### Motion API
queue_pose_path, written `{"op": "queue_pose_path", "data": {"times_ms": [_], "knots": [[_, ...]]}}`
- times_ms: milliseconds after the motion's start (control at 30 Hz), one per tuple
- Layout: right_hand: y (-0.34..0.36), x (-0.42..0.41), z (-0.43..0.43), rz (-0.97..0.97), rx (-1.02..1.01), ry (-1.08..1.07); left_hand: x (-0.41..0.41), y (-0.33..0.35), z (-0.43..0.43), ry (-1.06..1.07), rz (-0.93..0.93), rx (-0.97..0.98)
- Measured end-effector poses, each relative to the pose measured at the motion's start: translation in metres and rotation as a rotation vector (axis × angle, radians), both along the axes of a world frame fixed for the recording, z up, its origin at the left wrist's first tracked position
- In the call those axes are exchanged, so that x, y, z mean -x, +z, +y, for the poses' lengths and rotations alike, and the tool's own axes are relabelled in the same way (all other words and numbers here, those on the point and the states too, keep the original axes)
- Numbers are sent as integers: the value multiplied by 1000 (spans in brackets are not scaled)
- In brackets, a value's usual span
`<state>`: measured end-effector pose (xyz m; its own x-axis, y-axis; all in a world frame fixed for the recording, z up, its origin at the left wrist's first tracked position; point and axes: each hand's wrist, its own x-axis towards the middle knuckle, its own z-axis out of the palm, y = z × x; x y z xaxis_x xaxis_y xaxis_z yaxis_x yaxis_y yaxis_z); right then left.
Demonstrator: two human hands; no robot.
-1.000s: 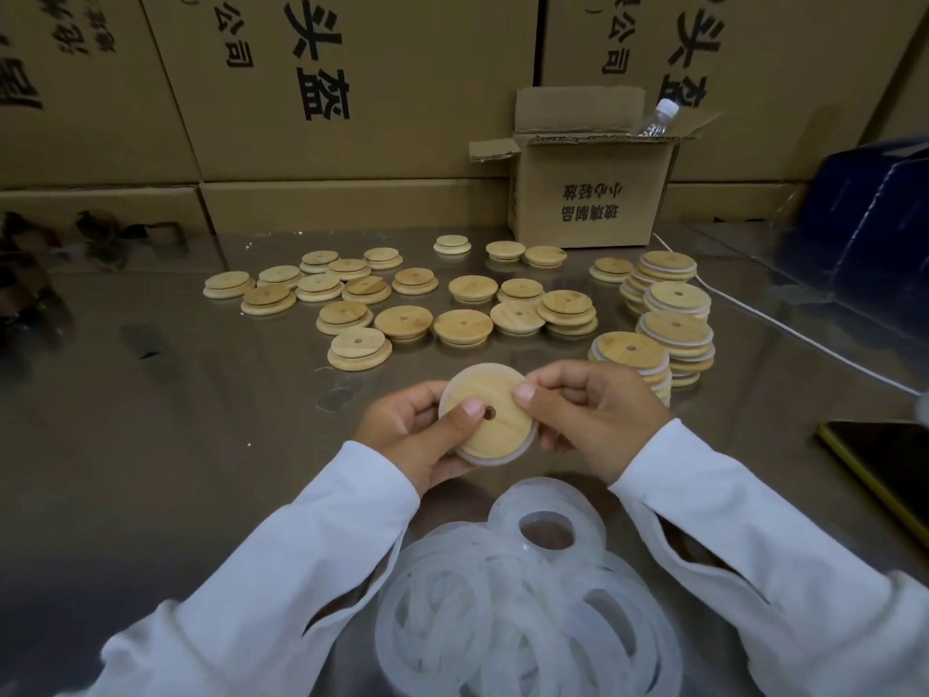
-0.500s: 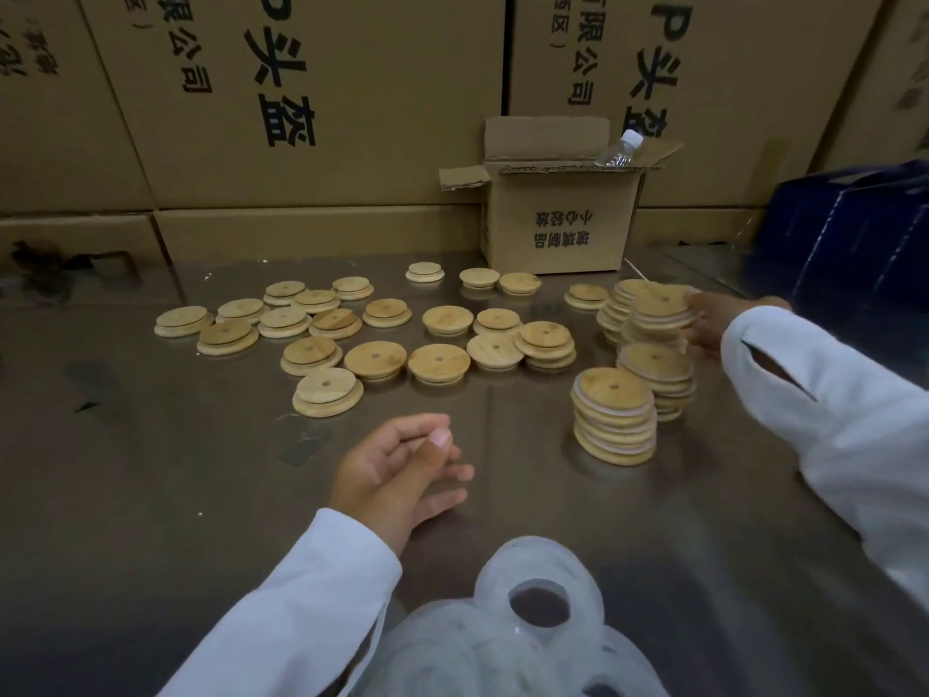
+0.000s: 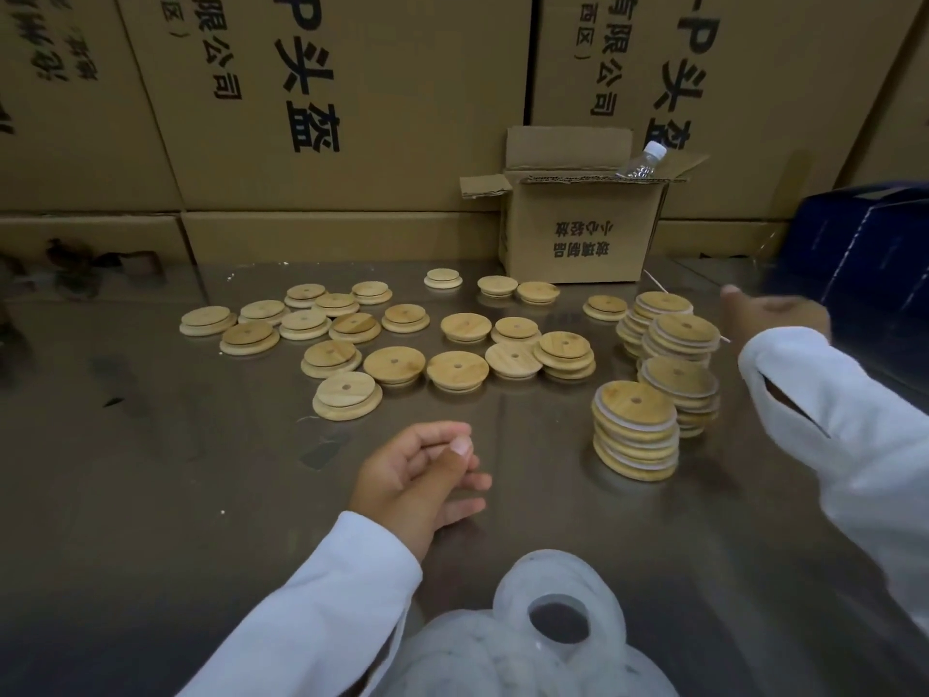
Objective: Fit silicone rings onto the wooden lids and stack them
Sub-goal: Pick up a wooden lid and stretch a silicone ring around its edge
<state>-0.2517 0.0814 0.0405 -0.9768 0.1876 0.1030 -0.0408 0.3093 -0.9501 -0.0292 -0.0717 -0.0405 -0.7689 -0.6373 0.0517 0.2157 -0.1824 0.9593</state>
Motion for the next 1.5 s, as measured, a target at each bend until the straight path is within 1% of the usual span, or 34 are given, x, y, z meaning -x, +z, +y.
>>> {"op": "queue_pose_path", "data": {"times_ms": [67,133,233,267,333,433,467,500,600,667,733,833,1033,1100,1167,1300,1333,1400,1433,1500], "knots": [[1,-20,-3,174,13,80,0,3,1,13,-11,-8],[-1,-52,-6,288,0,314,0,6,1,27,-26,-21],[-19,-97,-6,234,21,708,-1,8,-1,53,-45,-29],[-29,-106,-6,217,-5,794,-2,8,-1,67,-50,-29],[-45,-120,-7,211,-90,884,-3,10,-5,113,-65,-19],[-64,-122,-7,296,-254,850,-1,18,-27,231,-89,-31],[-67,-121,-7,330,-277,826,0,21,-38,277,-105,-27],[-69,-120,-7,354,-281,813,2,22,-50,333,-150,20],[-74,-119,-7,393,-289,820,12,18,-82,475,-406,306],[-76,-116,-7,402,-284,831,19,11,-96,498,-591,489],[-78,-114,-7,403,-268,836,28,4,-105,494,-723,602],[-81,-112,-7,404,-232,835,37,-3,-114,456,-722,572],[-84,-109,-7,387,-199,839,35,-1,-120,504,-770,613],[-84,-109,-7,386,-204,835,31,3,-114,493,-801,676],[-84,-110,-7,392,-206,834,26,12,-102,486,-752,730],[-79,-112,-8,376,-166,839,15,37,-56,434,-413,848],[-77,-114,-9,346,-99,849,11,42,-41,396,-334,875],[-69,-119,-11,242,96,889,1,46,-12,301,-219,939],[-66,-121,-12,201,159,920,-3,45,0,255,-180,969],[-64,-123,-11,116,214,1011,-9,40,18,181,-148,1017]]}}
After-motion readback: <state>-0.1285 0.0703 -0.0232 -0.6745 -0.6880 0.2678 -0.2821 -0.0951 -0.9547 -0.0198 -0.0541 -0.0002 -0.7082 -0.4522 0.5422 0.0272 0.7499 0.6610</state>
